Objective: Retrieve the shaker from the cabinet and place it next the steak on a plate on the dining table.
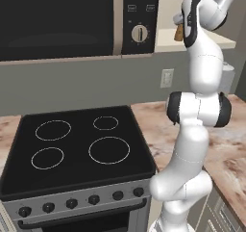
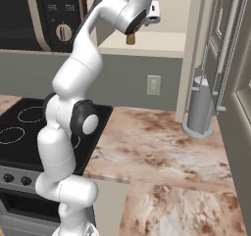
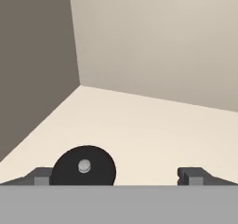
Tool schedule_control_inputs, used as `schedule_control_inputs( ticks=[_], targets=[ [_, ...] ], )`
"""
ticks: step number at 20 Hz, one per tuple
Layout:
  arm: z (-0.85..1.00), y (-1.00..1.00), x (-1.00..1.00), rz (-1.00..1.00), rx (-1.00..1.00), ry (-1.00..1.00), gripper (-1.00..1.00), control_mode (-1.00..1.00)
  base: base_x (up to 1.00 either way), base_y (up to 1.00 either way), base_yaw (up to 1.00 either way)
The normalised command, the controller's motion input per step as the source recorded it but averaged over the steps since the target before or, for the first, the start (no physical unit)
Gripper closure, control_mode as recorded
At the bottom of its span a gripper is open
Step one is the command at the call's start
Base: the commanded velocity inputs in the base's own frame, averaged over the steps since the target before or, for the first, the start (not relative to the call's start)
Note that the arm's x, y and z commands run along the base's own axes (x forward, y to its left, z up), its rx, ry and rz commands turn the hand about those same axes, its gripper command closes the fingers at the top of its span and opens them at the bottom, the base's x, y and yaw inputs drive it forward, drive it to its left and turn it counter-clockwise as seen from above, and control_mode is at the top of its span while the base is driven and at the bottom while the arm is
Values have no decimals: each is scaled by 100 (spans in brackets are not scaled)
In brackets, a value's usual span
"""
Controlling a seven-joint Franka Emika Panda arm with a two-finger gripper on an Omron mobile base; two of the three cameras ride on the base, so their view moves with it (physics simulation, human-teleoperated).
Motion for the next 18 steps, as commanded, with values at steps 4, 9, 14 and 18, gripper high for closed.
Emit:
schedule_control_inputs(
  ticks=[4, 9, 14, 18],
  targets=[
    [-20, 13, 0, 0, -3, 0, -100, -100, 0, 0, 0],
    [-13, 19, 0, 1, -3, -5, -100, -100, 0, 0, 0],
    [-1, 9, 1, 2, 0, -5, -100, -100, 0, 0, 0],
    [-7, 3, 0, 1, 0, -2, -100, -100, 0, 0, 0]
  ],
)
